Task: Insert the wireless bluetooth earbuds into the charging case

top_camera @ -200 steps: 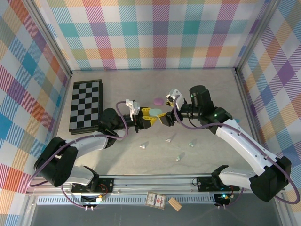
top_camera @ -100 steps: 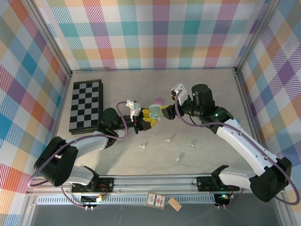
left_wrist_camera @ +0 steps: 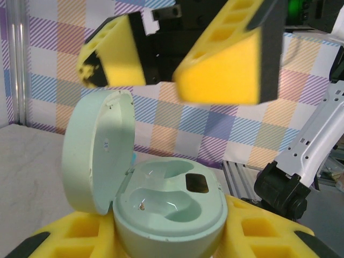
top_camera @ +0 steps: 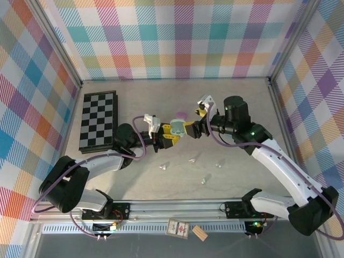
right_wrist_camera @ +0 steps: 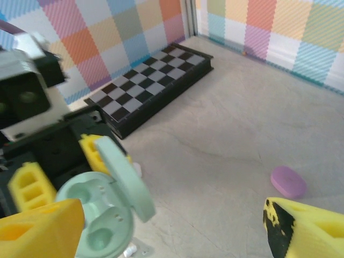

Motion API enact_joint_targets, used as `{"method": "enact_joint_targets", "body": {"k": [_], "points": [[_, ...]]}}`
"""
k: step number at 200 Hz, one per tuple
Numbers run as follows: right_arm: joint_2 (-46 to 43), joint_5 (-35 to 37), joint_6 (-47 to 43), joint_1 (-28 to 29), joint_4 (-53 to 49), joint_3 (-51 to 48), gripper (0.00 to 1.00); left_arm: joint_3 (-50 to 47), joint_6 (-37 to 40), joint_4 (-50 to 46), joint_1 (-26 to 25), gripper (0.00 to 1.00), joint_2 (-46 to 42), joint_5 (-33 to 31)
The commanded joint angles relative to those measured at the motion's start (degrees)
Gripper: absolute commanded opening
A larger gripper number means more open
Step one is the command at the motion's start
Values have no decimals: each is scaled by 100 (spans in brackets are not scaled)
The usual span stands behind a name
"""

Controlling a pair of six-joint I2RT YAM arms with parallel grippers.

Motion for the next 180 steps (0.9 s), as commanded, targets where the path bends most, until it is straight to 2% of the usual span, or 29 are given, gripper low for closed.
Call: {"method": "enact_joint_targets", "body": {"k": [1,26,57,98,136,156,180], "points": [[-205,-370,12,-26,122,-138,87,-6,70,369,4,29,-72,96],[-348,-482,-119,-26,183,-296,88,-7,61,382,9,29,-83,102],[-453,-198,197,-34,-26,-341,87,-81,115,384,46,29,-117,-30],[-846,660,1495,-409,-261,-839,84,-267,61,700,243,29,-43,-99],[-1063,1322,2478,-723,-1273,-1246,83,-340,-18,872,354,29,-37,-89],[-1053,1512,2981,-948,-1787,-1485,83,-347,-18,876,407,29,-46,-59],[-748,1343,3290,-1292,-2108,-1887,82,-349,-9,913,426,29,-43,-22]]}}
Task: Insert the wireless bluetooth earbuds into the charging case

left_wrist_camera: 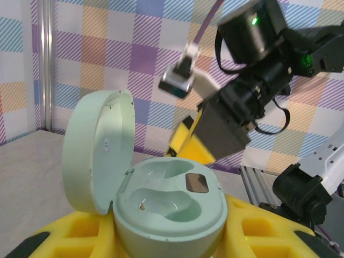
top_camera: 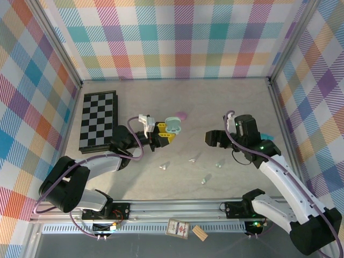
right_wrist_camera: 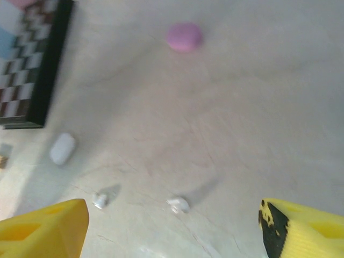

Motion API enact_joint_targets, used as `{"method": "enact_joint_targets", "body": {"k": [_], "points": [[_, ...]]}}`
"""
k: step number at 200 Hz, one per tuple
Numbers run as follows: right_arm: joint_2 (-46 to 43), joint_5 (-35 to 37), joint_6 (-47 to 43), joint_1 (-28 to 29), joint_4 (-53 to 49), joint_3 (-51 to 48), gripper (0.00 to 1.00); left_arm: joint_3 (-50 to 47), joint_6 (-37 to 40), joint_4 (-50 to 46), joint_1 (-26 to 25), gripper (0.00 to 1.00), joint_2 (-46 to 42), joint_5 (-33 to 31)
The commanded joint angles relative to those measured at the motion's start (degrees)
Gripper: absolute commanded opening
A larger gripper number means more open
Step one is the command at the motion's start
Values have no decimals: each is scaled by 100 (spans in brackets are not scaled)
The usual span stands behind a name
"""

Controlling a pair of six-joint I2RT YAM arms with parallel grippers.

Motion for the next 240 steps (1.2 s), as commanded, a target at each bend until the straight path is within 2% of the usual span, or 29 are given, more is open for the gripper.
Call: {"method": "enact_joint_targets", "body": {"k": [1,40,76,114,157,240], "points": [[249,75,679,-278,-707,-325,82,-71,-3,416,65,29,-42,88],[982,-589,730,-591,-82,-736,82,-102,-29,452,67,29,-107,111],[1947,-804,666,-655,344,-704,81,-146,19,401,70,30,-201,69],[2415,-741,555,-664,442,-748,81,-164,227,7,73,29,-404,41],[2451,-793,635,-661,423,-1057,81,-120,460,-382,78,29,-587,56],[2136,-1413,645,-642,130,-1528,80,-93,420,-303,74,29,-557,105]]}}
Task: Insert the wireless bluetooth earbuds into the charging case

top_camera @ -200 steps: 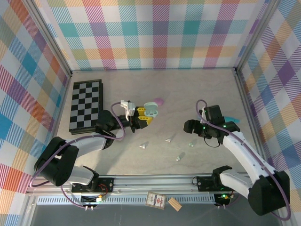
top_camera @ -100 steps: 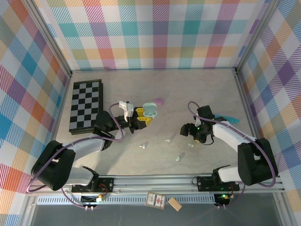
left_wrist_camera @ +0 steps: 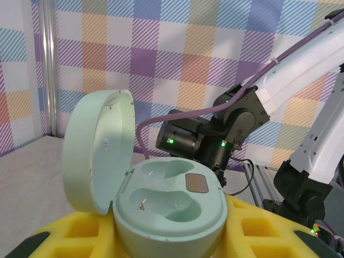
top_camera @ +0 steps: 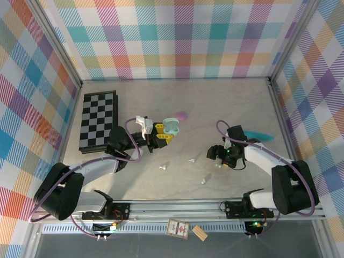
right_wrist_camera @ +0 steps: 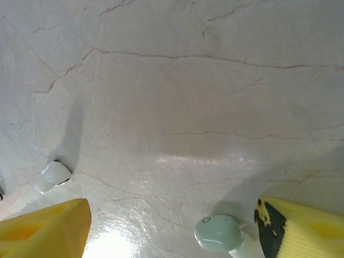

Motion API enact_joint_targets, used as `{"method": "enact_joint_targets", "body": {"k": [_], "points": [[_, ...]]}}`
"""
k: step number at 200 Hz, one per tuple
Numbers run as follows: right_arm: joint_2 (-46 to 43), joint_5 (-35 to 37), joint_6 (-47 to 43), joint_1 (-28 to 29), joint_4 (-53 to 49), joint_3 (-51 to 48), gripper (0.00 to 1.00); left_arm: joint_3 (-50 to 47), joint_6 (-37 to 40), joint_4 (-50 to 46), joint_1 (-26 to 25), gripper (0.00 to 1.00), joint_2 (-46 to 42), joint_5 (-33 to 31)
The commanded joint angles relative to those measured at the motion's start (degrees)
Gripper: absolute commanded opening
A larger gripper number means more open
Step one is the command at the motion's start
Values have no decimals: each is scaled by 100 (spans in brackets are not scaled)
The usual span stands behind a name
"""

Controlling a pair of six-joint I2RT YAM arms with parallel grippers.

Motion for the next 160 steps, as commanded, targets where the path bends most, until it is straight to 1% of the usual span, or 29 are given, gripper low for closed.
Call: {"method": "enact_joint_targets", "body": {"k": [1,45,70,75,94,109,125,160], "points": [[-110,-491,1,51,-501,-258,80,3,109,94,52,29,-95,107],[-589,-815,202,125,-652,-521,79,38,61,147,45,29,-41,91],[-829,-979,186,120,-681,-499,79,80,28,152,53,29,7,118],[-880,-909,186,125,-751,-478,79,87,14,158,44,30,11,126],[-1151,-267,158,115,-1022,-347,79,95,-10,182,48,29,10,136],[-1277,102,82,88,-981,-281,78,95,-5,177,53,29,12,136],[-1169,57,-54,-11,-695,-199,78,100,-10,184,46,29,35,144],[-407,-114,-361,-72,-222,243,76,112,-75,278,45,29,81,152]]}}
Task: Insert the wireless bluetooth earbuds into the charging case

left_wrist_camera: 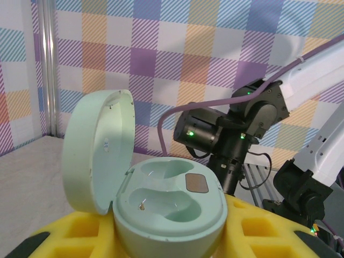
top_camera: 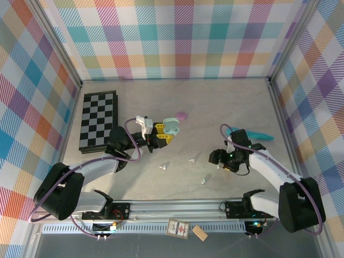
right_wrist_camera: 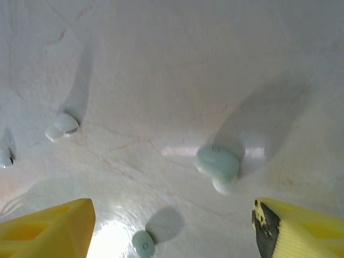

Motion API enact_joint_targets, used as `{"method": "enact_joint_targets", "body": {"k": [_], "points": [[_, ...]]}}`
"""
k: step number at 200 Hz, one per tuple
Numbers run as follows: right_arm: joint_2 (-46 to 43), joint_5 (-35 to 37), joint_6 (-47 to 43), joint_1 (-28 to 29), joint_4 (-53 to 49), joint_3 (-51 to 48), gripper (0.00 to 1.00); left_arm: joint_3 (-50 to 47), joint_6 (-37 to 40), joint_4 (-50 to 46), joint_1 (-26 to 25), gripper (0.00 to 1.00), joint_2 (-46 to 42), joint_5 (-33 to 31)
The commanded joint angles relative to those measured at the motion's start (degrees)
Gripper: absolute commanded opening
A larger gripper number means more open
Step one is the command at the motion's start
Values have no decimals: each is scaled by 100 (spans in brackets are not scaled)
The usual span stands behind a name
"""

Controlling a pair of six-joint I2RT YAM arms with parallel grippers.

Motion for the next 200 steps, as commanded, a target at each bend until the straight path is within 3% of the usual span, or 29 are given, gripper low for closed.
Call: {"method": "enact_joint_targets", "body": {"k": [1,62,160,200], "points": [[438,-23,-329,-56,385,400,76,110,-56,279,44,29,68,143],[1314,-380,-629,-92,771,422,74,57,-107,335,50,29,25,140],[569,-489,-440,-87,718,-245,65,100,-255,588,44,29,187,194],[640,-631,-408,-92,851,-266,55,92,-309,623,51,29,149,177]]}}
